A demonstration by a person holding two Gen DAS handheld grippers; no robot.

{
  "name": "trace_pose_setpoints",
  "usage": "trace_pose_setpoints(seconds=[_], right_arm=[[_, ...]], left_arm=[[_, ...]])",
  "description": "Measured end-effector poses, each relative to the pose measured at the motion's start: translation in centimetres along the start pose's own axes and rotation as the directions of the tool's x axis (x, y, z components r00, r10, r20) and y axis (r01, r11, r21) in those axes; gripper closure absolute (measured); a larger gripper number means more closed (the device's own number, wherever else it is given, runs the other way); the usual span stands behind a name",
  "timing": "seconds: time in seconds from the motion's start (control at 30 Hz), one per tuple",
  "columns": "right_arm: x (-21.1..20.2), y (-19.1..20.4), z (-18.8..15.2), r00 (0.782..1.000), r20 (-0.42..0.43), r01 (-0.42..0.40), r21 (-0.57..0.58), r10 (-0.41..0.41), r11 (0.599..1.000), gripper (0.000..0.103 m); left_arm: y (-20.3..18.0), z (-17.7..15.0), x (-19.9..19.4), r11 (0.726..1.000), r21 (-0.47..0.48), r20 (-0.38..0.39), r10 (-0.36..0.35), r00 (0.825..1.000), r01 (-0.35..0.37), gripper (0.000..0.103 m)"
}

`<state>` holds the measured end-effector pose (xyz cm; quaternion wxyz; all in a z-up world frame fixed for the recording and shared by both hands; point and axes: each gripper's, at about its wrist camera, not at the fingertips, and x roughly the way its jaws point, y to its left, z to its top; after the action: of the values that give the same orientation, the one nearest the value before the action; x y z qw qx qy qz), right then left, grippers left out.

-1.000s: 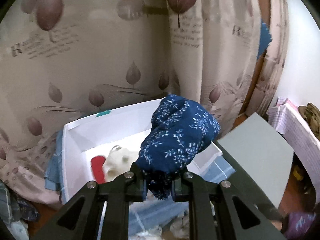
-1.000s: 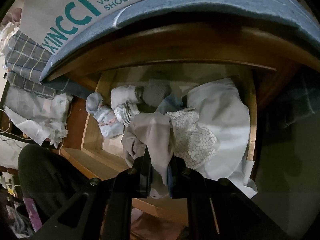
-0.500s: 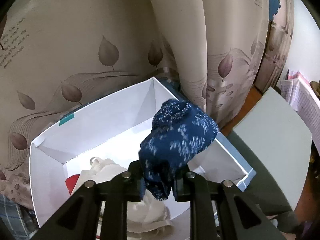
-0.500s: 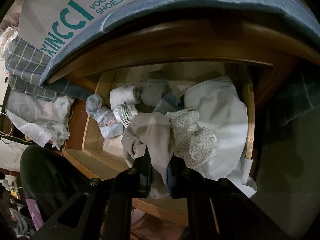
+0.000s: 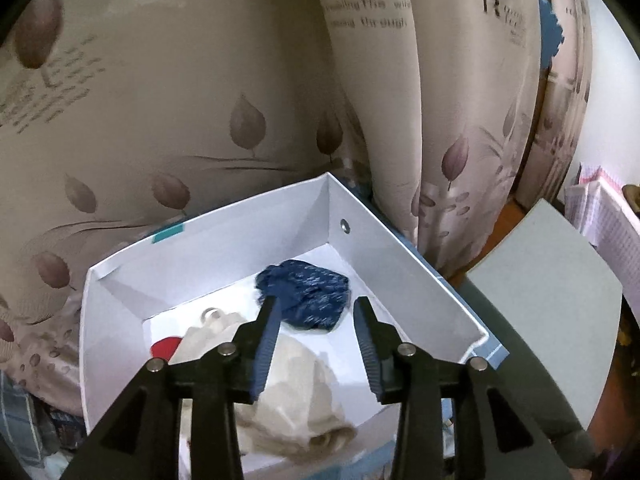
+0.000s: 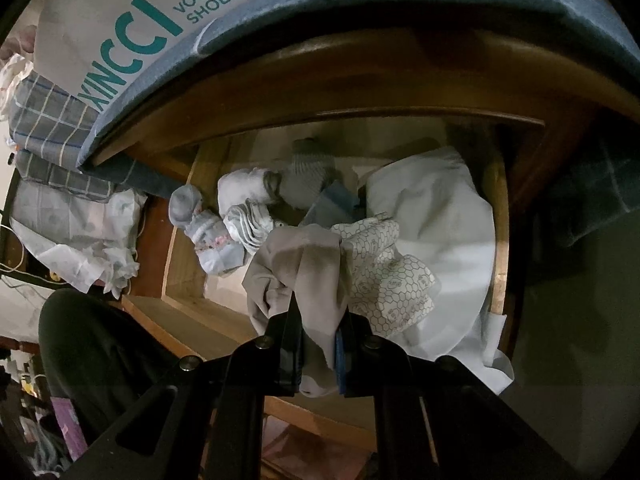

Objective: Take underwear out of drawer
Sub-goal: 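Lift the beige underwear with the right gripper and release it into the box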

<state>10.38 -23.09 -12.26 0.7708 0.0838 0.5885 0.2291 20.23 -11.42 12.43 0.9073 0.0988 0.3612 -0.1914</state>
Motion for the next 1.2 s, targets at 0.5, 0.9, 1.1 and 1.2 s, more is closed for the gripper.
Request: trace_pose_setpoints(seconds=[0.5,0.9,1.1,1.2], right_arm=[[-1.6,0.4,-0.2,0.999,0.018,-0.044,0.026,0.044,0.999,0.092],[-11.3,3.9,-2.6,0.966,0.166,-0.203,0.009,0.199,0.979,0.092],[-20.9,7.9,-0.8,0.916,0.320,-0.225,-0.091,0.242,0.970,0.092],[-25.3,9.5,1.5,0.881,0.395,-0.222,-0.143,0.261,0.965,0.092]], left_arm=[[5.4,-14.3,-10.6,0.984,-0.138,0.164,0.134,0.977,-0.112,0.056],[9.7,-22.8,-9.9,0.953,-0.294,0.120,0.116,0.986,-0.077,0.056],[10.0,-23.4,-10.1,0.942,-0.332,0.157,0.112,0.981,-0.055,0.056],[9.1,-23.4,-10.1,0.953,-0.297,0.166,0.114,0.980,-0.060,0.056]])
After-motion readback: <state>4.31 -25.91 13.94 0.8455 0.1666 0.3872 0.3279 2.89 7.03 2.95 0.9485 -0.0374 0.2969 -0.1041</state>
